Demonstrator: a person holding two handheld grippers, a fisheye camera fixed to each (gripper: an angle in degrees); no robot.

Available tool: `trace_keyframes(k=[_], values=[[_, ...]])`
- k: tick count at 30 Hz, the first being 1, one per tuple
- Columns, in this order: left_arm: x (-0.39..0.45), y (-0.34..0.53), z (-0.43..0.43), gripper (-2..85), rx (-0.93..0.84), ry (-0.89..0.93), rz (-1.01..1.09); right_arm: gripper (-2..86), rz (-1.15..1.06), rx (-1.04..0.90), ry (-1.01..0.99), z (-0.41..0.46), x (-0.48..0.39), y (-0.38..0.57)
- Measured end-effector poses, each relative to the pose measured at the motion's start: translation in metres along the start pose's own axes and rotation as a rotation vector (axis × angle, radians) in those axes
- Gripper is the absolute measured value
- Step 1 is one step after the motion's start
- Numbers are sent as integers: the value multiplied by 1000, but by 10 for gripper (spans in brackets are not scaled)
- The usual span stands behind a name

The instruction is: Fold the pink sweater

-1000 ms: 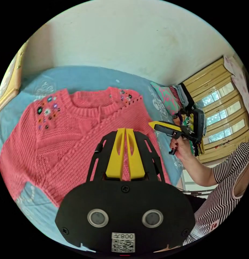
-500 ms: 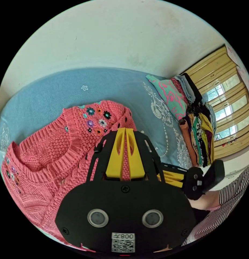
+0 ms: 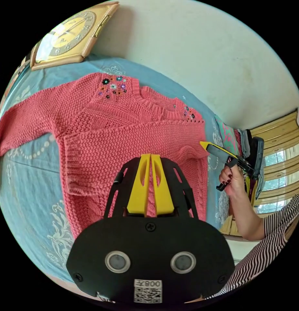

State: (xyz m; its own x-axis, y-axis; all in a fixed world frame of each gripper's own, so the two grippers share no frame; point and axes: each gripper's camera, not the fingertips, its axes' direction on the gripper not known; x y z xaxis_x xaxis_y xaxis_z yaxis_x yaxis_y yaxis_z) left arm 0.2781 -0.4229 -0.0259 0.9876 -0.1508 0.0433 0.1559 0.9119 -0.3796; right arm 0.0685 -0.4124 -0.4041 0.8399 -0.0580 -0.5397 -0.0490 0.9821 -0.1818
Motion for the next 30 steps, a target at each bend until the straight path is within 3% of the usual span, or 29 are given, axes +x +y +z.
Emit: trace_keyframes(k=[3,4,5,7,10,17,22,25,27,30], values=[[-31,22,-16,3,-38,-32,-41,1,-73,-83,-48,24,-32,-18],[-47,31,-11,4,-110,-17,-48,1,-107,-194,-73,49,-44,-24],[-61,42,-24,5,-57,73,-88,1,-115,-292,-44,67,-56,-29],[-78,56,-56,7,-19,53,-144,1,-143,-215,4,51,-75,-40],[-117,96,-123,18,125,-20,-229,1,-185,-141,-153,36,-107,-61],[-263,173,-261,83,271,-222,-536,1,-353,-303,-181,96,-206,-97],[-333,177,-303,101,310,-209,-601,3,-322,-389,-142,125,-229,-112],[-364,168,-299,80,210,-209,-618,4,-305,-400,-134,125,-235,-122],[-370,165,-296,47,147,-230,-615,6,-303,-408,-118,122,-239,-127],[-348,164,-308,30,212,-165,-523,15,-295,-389,-80,109,-247,-134]])
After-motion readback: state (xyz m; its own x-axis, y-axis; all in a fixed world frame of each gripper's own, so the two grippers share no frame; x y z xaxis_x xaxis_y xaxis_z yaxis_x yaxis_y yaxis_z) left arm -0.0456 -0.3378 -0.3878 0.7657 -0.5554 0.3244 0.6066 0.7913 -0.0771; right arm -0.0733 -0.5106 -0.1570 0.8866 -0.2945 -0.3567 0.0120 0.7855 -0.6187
